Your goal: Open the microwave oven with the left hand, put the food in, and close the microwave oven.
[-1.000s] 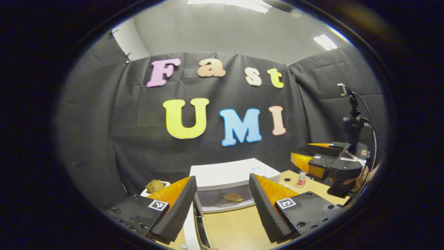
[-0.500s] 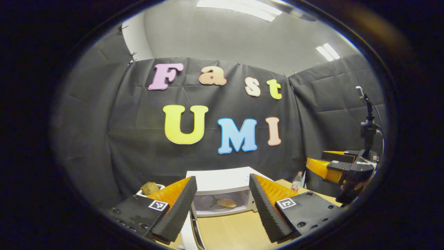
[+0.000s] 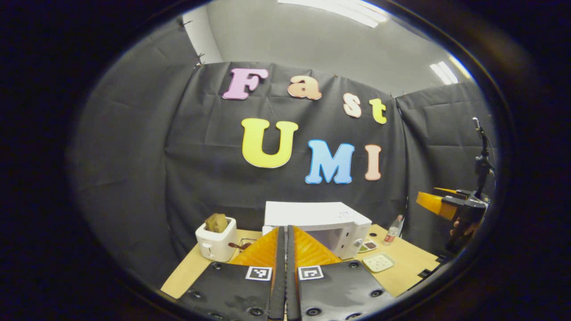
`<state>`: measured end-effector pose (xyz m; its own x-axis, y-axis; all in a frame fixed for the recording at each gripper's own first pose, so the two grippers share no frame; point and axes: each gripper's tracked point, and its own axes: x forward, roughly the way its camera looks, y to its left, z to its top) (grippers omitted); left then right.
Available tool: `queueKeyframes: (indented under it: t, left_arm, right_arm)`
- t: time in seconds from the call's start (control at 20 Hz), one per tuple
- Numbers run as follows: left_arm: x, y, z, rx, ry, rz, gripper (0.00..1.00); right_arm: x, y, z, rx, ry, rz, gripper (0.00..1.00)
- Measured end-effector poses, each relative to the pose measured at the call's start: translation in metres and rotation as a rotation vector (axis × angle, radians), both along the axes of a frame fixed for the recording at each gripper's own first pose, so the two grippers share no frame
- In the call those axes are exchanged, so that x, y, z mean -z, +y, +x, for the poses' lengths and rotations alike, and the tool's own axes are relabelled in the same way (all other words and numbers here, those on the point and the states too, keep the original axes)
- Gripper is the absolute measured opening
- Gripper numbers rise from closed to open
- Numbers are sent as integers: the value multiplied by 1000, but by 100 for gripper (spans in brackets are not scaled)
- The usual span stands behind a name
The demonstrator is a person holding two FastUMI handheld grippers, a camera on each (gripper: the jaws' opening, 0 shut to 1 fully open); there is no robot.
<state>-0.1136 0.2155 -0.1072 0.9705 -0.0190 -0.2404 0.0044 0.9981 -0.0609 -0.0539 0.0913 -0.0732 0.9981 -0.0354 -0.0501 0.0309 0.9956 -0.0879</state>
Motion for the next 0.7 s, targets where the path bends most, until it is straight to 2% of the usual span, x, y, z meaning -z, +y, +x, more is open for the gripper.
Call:
queueKeyframes:
  t: [0.3,0.45,0.55,0.7]
  left_arm:
    - [91,50,-44,-16,216,90,7]
    - [131,42,-59,32,300,64,7]
    - [152,37,-64,53,344,59,8]
    - [159,26,-64,89,360,34,8]
  right_arm:
    - [7,-2,-3,-2,25,7,95]
    - [10,-10,-3,12,32,2,98]
    - [12,-13,-2,19,40,8,95]
    - [15,-19,3,34,50,5,95]
